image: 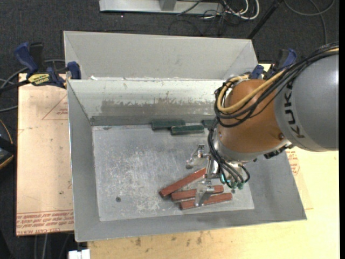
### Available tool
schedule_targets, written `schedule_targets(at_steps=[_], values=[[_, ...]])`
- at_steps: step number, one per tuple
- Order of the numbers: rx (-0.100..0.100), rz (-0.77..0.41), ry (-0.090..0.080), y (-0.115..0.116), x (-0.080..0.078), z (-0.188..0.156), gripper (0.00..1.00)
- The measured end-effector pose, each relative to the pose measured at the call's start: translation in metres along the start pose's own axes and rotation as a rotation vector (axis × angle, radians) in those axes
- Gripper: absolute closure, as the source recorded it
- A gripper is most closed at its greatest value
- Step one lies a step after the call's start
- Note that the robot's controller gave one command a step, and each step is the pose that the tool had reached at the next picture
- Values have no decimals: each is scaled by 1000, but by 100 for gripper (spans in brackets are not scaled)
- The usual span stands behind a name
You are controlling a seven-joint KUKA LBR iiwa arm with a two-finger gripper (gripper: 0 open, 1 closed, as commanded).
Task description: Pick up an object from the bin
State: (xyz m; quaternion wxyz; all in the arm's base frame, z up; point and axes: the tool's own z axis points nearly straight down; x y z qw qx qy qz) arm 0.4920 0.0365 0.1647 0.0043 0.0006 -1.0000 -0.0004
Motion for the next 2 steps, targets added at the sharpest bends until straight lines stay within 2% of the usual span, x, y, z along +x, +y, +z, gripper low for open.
schedule_targets(at_steps=[1,2], values=[[0,1,-8,0,-2,-4,0],[-7,115,-26,19,-6,79,100]])
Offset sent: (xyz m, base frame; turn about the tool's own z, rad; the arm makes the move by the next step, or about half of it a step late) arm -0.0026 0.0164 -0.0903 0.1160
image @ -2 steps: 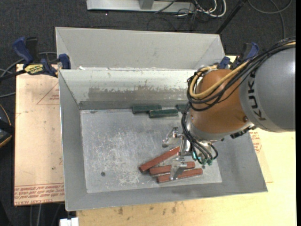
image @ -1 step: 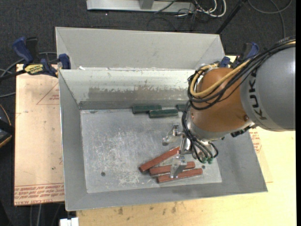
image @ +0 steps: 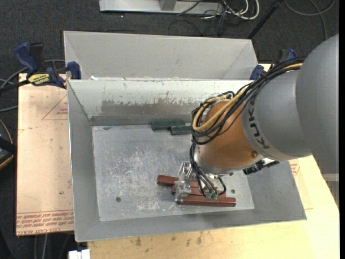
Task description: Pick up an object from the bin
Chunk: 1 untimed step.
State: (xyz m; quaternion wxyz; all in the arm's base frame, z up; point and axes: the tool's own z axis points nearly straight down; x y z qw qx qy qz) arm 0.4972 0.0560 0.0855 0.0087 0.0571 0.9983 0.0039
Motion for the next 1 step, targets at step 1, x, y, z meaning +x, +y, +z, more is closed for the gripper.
schedule_targets(at_steps=[1], values=[[2,-3,19,0,6,3,0]])
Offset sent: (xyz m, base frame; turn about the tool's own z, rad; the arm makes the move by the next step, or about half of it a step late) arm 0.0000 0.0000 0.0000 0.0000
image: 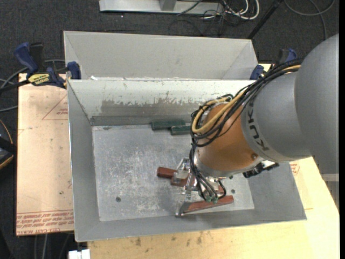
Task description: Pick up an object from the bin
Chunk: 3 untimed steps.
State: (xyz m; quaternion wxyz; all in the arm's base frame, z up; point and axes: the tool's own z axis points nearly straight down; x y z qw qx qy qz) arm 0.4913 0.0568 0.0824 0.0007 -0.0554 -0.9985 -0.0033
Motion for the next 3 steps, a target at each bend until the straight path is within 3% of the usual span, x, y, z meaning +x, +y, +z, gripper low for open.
schedule_targets(at_steps=[1,2,3], values=[[-4,6,-40,-1,-10,-2,100],[-4,6,-39,-1,-9,-2,100],[5,4,-2,-2,-4,-22,100]])
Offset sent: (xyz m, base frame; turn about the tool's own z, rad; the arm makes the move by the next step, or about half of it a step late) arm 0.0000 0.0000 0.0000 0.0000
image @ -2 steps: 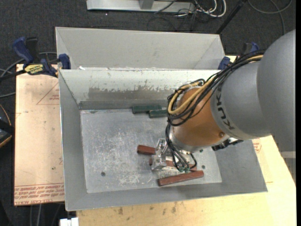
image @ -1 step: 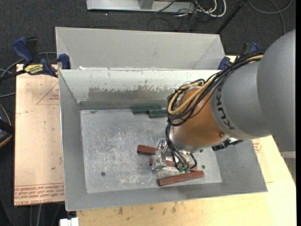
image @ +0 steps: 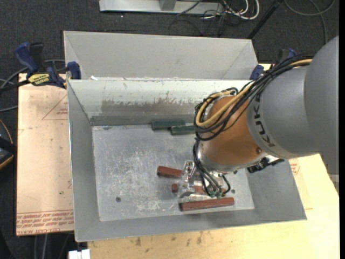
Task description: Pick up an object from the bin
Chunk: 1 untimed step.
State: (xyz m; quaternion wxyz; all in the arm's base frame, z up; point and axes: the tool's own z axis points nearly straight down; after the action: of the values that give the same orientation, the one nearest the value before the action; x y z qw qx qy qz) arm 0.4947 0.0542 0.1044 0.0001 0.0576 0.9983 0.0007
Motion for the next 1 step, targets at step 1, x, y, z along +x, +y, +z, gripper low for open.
schedule_targets(at_steps=[1], values=[[1,-23,2,-13,-9,8,0]])
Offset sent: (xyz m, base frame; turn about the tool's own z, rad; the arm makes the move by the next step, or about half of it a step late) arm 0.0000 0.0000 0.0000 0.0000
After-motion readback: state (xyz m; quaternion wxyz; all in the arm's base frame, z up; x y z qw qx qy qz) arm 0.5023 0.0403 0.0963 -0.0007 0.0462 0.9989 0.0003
